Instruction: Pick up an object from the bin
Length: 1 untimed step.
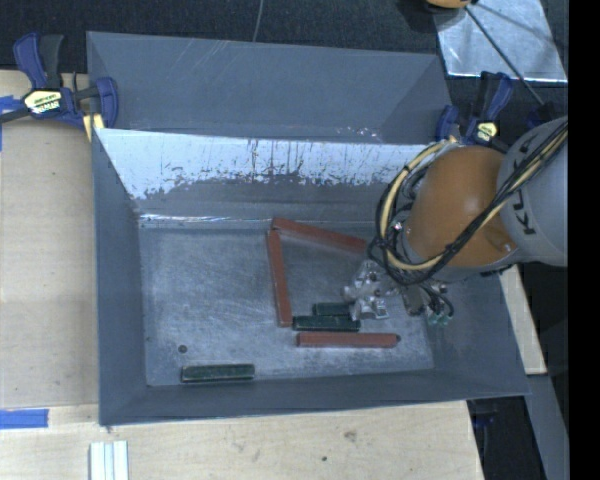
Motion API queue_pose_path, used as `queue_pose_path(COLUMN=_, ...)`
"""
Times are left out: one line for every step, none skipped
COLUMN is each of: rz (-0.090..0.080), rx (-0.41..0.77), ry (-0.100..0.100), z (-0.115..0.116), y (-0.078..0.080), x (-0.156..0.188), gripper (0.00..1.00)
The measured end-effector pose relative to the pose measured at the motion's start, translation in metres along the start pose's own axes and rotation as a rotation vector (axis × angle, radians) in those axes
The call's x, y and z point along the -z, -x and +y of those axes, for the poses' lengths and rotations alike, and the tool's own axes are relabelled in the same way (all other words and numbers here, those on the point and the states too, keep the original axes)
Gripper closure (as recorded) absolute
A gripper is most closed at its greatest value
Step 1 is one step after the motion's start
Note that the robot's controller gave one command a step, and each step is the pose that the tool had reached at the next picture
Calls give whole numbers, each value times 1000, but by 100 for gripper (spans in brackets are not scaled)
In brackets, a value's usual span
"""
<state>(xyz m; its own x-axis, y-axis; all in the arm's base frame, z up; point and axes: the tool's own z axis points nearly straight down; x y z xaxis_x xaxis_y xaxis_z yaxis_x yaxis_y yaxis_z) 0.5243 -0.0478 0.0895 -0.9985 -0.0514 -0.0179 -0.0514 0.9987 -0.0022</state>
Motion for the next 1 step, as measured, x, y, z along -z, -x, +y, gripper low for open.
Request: queue_pose_path(rz=14, rx=-28, ry=2, z=8, y=1, x=124, gripper=100)
